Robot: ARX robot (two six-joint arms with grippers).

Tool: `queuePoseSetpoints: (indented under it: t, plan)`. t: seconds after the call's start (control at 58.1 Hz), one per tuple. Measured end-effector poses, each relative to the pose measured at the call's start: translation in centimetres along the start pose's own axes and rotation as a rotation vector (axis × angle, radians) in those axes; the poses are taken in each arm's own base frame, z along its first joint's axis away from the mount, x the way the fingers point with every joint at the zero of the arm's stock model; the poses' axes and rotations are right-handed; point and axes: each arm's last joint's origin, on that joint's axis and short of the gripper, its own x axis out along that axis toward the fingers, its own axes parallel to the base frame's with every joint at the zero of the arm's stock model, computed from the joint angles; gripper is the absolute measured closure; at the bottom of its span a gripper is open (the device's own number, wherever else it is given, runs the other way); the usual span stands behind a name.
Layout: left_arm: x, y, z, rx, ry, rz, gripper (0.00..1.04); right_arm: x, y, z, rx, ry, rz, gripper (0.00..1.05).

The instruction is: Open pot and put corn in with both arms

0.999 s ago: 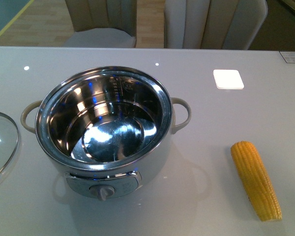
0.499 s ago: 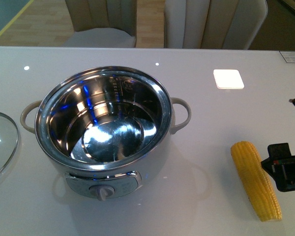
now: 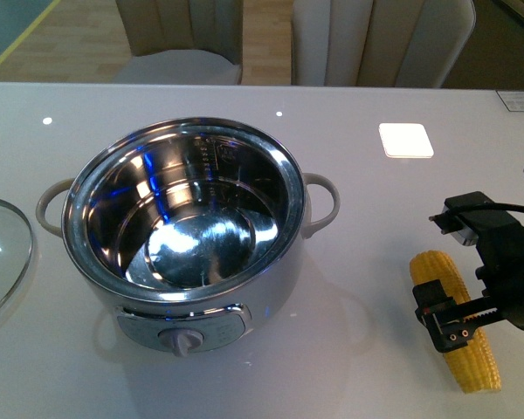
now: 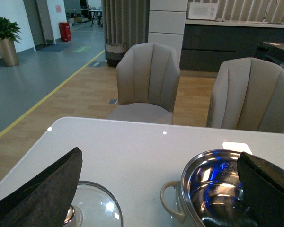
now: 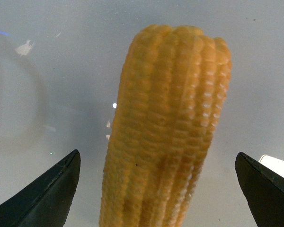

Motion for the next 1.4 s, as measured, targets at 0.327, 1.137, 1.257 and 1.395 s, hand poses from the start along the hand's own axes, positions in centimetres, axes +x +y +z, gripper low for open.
queuePoseSetpoints:
  t: [0.327, 1.137, 1.257, 1.395]
  plan:
    - [0.0, 0.0, 0.0, 0.0, 0.0, 0.0, 0.07, 1.4, 0.1, -0.8, -0.025, 0.036, 0.002, 0.41]
    - [0.0, 0.0, 0.0, 0.0, 0.0, 0.0, 0.07, -13.3, 5.3, 8.8, 0.089, -0.466, 0.314, 0.82]
    - [0.0, 0.0, 0.0, 0.0, 0.0, 0.0, 0.07, -13.7, 8.5, 12.2, 0.173, -0.484, 0.42, 0.82]
    - [0.0, 0.0, 0.0, 0.0, 0.0, 0.0, 0.07, -13.1, 10.6, 14.4, 0.227, -0.469, 0.469, 0.82]
